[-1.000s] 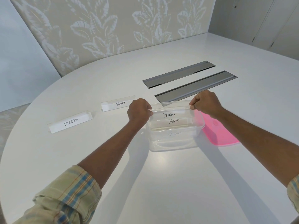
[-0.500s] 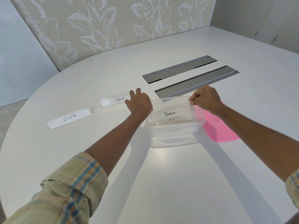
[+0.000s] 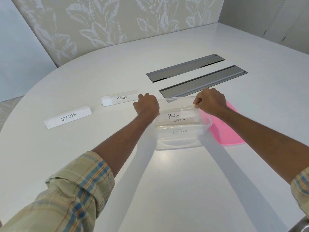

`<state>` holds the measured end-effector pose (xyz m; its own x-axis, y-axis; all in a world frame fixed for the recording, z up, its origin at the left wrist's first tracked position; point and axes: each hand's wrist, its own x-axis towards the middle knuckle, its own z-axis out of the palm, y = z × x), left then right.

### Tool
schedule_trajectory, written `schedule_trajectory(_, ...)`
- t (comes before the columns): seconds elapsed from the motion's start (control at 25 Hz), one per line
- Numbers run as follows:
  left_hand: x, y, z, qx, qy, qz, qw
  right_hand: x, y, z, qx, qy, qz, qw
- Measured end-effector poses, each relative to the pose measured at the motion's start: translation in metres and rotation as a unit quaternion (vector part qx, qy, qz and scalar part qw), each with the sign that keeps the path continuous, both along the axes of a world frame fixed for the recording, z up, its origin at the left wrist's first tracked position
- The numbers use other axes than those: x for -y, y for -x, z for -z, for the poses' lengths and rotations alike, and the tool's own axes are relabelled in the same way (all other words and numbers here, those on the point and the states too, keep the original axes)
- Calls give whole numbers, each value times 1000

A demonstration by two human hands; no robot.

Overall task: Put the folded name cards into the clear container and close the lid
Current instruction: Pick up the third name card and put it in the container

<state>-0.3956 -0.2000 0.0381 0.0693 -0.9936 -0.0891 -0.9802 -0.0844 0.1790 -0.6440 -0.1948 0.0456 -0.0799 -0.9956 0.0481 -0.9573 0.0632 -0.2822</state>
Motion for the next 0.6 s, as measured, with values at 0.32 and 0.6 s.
schedule_trajectory(0.32,-2,2,1,25,-1,53,998,4,-4,10,-192,-19,-108,975)
schedule_trajectory(0.6,-3,-3,1,11,2,64,998,4,-10,7,-256,-15,-121,959)
